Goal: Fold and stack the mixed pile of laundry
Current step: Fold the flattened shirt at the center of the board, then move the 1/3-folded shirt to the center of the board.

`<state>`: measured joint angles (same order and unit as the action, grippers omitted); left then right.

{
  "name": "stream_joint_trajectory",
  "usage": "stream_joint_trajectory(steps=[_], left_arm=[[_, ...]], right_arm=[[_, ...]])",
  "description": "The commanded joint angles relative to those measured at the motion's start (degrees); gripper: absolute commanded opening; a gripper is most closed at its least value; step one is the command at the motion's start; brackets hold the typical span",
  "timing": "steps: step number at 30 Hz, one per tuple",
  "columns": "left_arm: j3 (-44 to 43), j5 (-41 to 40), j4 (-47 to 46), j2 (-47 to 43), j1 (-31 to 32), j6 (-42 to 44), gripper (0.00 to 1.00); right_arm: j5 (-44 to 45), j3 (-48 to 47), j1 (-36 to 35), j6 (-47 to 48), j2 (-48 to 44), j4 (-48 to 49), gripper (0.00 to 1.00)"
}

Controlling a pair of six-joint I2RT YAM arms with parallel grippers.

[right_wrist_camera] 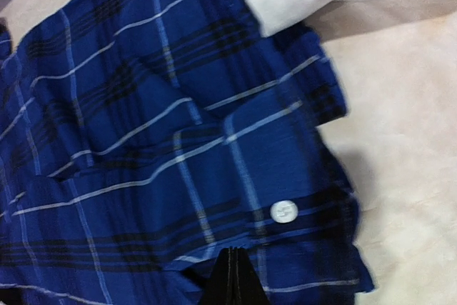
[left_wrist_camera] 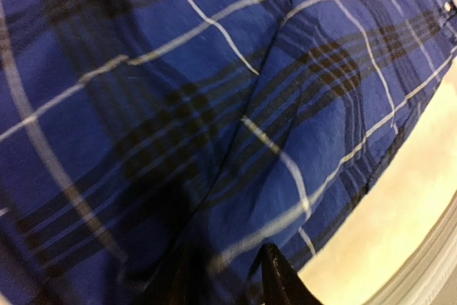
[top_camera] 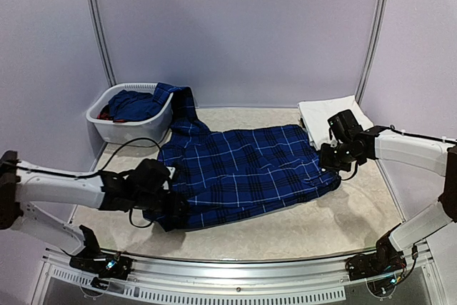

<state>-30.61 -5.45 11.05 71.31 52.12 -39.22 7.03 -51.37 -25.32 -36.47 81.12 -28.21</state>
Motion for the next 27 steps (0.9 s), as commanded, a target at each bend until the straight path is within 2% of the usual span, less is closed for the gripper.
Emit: stream_joint_trajectory(steps=[1,3,7,13,18,20,22,27], left_arm=[[-2.10,1.79,-7.54,5.52,0.27,-0.81,0.32],[-2.93,-0.52,-5.05,6.25,0.75,-0.63,0.31],[-2.76,-4.62,-0.69,7.45,0.79,-0.08,0.31],[0.93,-8.25,-0.43,12.14,0.66,-2.24,0.30],[2.80,-12.97,2.33,13.55,0.53,-4.53,0.30],[3.13,-13.67,3.43,13.20,0.44,-4.95,0.30],[3.41,-13.25,3.62,12.54,0.44,-4.75,0.29],[2.57,-11.22,4.66,12.17,1.44,-3.35,0.29]], right_arm=[[-11.59,2.19,0.11,1.95,1.02,4.77,0.00],[-13.03,3.84,0.10,1.88,2.94,6.85,0.00],[-10.14,3.72,0.35,0.48,10.05,7.01,0.00],[-3.90,3.97,3.00,-1.46,18.52,5.65,0.00],[-2.12,5.34,3.09,-3.31,15.92,2.39,0.00],[-0.49,7.11,3.13,-4.46,11.92,1.87,0.00],[3.83,9.21,3.11,-7.41,8.57,0.48,0.00],[4.23,12.10,1.79,-11.75,6.18,-2.10,0.00]])
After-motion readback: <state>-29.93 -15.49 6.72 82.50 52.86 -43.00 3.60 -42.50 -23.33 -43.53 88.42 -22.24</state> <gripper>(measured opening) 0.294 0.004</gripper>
